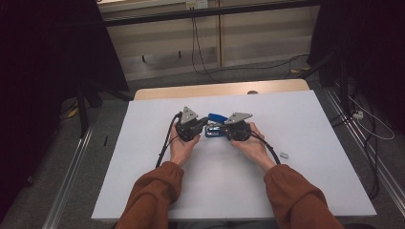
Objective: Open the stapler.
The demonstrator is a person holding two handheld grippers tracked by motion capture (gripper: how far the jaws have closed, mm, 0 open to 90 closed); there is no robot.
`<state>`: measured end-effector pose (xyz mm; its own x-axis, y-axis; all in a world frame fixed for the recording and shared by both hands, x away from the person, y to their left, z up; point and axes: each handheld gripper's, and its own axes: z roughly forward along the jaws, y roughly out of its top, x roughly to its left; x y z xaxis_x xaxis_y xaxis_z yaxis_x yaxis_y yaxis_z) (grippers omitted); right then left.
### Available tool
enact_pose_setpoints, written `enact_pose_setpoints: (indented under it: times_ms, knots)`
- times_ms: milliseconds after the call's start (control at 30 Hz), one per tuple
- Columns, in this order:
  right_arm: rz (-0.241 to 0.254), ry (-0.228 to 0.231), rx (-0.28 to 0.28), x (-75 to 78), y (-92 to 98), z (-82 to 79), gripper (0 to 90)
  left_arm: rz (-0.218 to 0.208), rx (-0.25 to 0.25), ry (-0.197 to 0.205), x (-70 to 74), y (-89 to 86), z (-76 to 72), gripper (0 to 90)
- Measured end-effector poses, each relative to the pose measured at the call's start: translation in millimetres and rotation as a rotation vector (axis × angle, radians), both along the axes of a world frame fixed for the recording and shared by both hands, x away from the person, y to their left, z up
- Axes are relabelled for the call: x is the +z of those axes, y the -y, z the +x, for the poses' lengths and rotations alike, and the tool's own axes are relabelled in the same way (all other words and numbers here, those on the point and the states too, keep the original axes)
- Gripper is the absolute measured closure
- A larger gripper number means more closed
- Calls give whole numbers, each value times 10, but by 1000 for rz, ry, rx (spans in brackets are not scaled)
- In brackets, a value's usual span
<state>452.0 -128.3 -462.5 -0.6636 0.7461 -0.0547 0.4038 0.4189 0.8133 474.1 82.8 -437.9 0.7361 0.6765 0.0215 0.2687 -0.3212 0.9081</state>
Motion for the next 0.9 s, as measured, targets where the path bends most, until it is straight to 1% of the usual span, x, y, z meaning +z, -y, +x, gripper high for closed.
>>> enact_pose_setpoints:
  times_ms: [100,233,367,467,500,533,600,700,767,900]
  knots:
    - [15,4,4,8,-22,-21,900,1,-1,0,-3,-2,1,900]
    - [39,25,7,22,-89,-51,900,3,1,-2,-7,-4,2,900]
    - [60,53,-7,34,-124,-63,900,2,1,0,-7,-2,1,900]
    - [71,70,-25,50,-123,-63,900,10,1,0,-10,-5,4,900]
    - [72,77,-29,57,-123,-62,900,5,1,-2,-14,-5,6,900]
    - [78,78,-30,62,-127,-61,900,8,0,-2,-14,-7,8,900]
    - [73,86,-36,67,-137,-63,900,8,0,-1,-14,-7,10,900]
    - [77,85,-43,61,-151,-58,900,7,0,-1,-14,-7,11,900]
    - [93,75,-44,58,-165,-48,900,7,-2,-1,-13,-8,12,900]
    - [93,79,-57,35,-204,-47,900,10,-3,-1,-15,-9,11,900]
